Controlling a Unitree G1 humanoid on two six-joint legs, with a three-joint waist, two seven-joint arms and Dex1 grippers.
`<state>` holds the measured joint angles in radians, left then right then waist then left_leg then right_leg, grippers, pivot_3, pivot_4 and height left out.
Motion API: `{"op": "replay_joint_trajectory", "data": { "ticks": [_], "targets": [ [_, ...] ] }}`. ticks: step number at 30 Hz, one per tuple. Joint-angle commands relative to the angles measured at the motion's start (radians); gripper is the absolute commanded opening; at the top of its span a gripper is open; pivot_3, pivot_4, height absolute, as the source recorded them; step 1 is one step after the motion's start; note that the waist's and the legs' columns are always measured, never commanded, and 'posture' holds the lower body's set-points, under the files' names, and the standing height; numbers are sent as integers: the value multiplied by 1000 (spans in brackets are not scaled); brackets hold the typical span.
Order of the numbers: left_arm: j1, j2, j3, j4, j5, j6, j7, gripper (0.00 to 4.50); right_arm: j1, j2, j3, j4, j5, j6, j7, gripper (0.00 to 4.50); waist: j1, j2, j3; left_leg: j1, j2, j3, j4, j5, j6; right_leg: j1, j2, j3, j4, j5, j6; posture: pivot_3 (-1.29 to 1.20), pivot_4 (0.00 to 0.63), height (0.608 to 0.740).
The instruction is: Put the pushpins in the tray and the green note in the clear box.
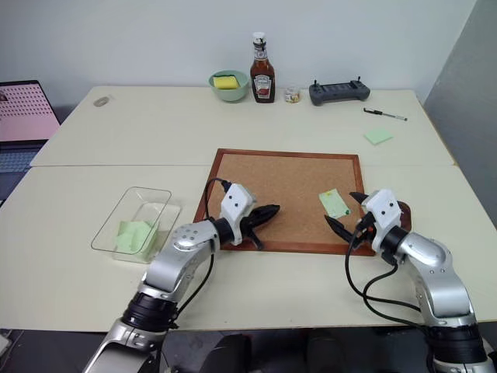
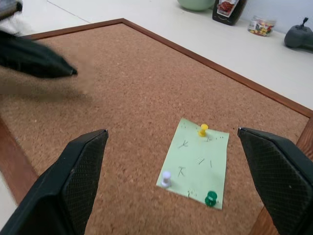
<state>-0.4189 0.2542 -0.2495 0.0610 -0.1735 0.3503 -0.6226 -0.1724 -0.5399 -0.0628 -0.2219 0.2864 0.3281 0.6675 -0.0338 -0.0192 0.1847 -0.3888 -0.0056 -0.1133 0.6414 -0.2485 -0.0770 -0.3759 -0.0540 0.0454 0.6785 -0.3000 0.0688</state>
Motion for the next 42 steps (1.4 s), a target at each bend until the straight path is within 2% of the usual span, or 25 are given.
{"op": "replay_joint_trajectory", "data": {
  "ticks": [1,8,15,21,24,27,32,36,37,42],
  "targets": [
    [-29,-30,-10,88,16,-41,-16,7,-66,-2,24,11,-13,92,-33,4500,2,0,0,0,0,0,0,0,0,0,0,0,0,0,0,0,150,740],
    [-39,-45,-3,141,35,-73,-23,7,-229,8,74,169,-57,154,-52,4500,2,1,-1,1,-1,0,1,0,0,1,0,0,0,0,0,0,150,740],
    [-27,-54,-9,132,45,-74,-25,7,-320,24,93,263,-63,193,-38,4500,3,1,-1,1,-1,-1,1,0,0,2,-1,0,0,0,0,0,150,740],
    [-21,-60,-10,118,49,-68,-27,0,-362,34,98,337,-89,196,-48,3177,3,1,-1,1,-1,-1,1,0,0,2,-1,0,0,0,0,0,150,740],
    [-21,-61,-10,118,50,-67,-28,0,-374,39,104,363,-101,193,-50,2691,3,1,-1,1,-1,-1,1,0,0,2,-1,0,0,0,0,0,150,740],
    [-21,-61,-9,118,50,-67,-30,0,-385,42,109,389,-115,191,-50,1936,3,1,-1,1,-1,-1,1,0,0,2,-1,0,0,0,0,0,150,740],
    [-24,-63,-11,118,52,-68,-30,0,-406,47,109,426,-133,177,-61,1065,2,1,-1,1,-1,0,1,0,0,2,-1,0,0,0,0,0,150,740],
    [-19,-63,-12,114,53,-67,-30,0,-414,51,107,428,-135,173,-60,201,2,1,-1,1,-1,0,1,0,0,2,-1,0,0,0,0,0,150,740],
    [-18,-62,-13,113,54,-67,-30,0,-415,50,105,425,-135,173,-59,44,2,1,-1,1,-1,-1,1,0,0,2,-1,0,0,0,0,0,150,740],
    [-14,-63,-15,111,58,-65,-29,0,-415,42,96,403,-127,179,-52,13,2,1,-1,1,-1,0,1,0,0,2,-1,0,0,0,0,0,150,740]
  ]
}}
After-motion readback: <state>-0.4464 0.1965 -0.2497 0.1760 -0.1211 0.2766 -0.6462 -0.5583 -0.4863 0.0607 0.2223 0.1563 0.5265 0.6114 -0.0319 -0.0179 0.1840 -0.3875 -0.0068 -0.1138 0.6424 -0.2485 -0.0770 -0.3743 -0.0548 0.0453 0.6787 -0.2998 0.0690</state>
